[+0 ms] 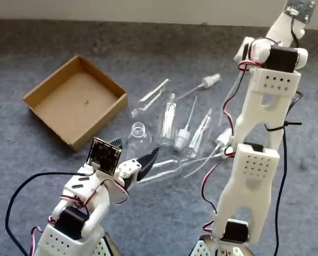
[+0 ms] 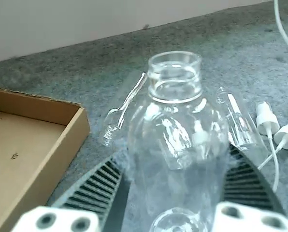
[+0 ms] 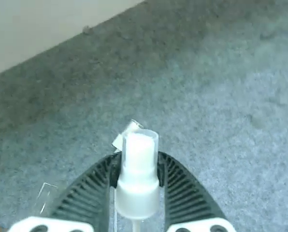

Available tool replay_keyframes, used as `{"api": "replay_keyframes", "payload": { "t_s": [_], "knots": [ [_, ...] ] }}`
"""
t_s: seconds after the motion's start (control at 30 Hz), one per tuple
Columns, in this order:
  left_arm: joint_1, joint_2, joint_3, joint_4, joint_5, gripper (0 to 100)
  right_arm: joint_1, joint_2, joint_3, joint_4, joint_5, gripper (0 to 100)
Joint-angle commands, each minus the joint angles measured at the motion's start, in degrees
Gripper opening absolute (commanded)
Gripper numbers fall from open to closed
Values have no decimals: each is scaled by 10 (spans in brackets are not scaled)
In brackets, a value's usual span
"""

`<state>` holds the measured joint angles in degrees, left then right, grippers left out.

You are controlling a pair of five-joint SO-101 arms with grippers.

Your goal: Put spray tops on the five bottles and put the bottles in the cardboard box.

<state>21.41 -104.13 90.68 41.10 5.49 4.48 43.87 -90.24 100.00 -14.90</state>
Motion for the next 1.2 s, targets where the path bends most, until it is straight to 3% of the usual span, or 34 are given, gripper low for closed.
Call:
{"api": "replay_keyframes", "payload": {
  "t_s": [0.0, 0.27, 0.4, 0.7, 0.93, 1.17],
  "knots": [
    [15, -7, -5, -13, 3, 193, -16, -17, -68, 14, 15, 6],
    [36, -8, -5, -14, 5, 193, -35, -175, -57, 14, 16, 6],
    [73, -8, -5, -11, 3, 193, -60, -279, 24, 14, 17, 6],
    [76, -8, -5, -11, 2, 193, -131, -489, 233, 13, 17, 6],
    [133, -8, -5, -10, 2, 193, -160, -611, 308, 13, 17, 6],
    [134, -8, -17, 7, 1, 193, -204, -754, 407, 12, 17, 6]
  ]
}}
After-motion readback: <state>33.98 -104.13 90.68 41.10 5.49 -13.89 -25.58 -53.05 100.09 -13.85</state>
